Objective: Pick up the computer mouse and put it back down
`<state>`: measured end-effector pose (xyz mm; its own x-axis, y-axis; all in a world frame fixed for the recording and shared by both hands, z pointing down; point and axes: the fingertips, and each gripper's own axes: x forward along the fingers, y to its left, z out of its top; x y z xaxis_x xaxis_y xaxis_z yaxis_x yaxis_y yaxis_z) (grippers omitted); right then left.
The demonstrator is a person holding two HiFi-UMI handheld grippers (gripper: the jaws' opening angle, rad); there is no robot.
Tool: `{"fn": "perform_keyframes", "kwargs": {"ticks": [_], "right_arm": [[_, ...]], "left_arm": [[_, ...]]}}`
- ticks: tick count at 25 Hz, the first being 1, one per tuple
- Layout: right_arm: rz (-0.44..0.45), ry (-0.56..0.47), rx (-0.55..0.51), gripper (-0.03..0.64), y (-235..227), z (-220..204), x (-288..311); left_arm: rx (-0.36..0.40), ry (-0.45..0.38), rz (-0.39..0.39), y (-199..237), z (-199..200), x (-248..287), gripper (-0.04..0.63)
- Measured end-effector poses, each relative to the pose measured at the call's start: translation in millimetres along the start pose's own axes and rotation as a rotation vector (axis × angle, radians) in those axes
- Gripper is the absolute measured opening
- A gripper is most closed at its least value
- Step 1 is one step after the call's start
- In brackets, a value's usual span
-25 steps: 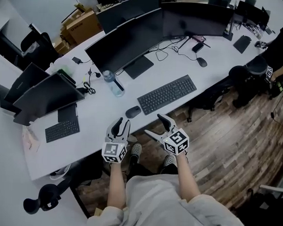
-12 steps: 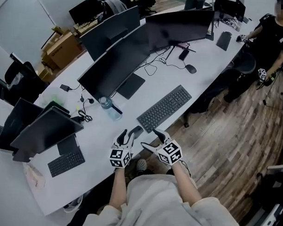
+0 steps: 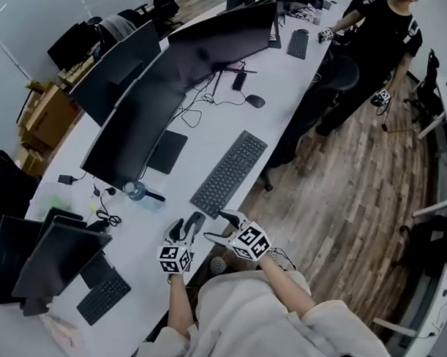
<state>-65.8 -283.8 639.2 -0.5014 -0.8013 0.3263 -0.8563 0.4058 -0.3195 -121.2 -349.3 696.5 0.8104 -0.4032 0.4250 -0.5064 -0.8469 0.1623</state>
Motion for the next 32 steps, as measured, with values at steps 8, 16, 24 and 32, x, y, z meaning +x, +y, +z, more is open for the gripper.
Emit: {"fn": "perform_keyframes", "kwargs": {"ticks": [8, 16, 24, 32], "right_arm": [[-0.040, 0.034, -0.001, 0.364, -7, -13, 10], [-0.069, 0.067, 0.022, 0.356, -4, -31, 22], [-0.111, 0.079, 0.028, 0.361, -7, -34, 26], [-0.140, 0.086, 0.039, 0.379, -4, -38, 25]], "left_arm": [[0.035, 0.115, -0.080, 5, -27, 27, 0.224], [0.129, 0.269, -0.129, 12, -65, 47, 0.268], [0.213, 0.395, -0.154, 14, -96, 69, 0.285], [0.225, 0.485, -0.141, 15, -121, 76, 0.293]]}}
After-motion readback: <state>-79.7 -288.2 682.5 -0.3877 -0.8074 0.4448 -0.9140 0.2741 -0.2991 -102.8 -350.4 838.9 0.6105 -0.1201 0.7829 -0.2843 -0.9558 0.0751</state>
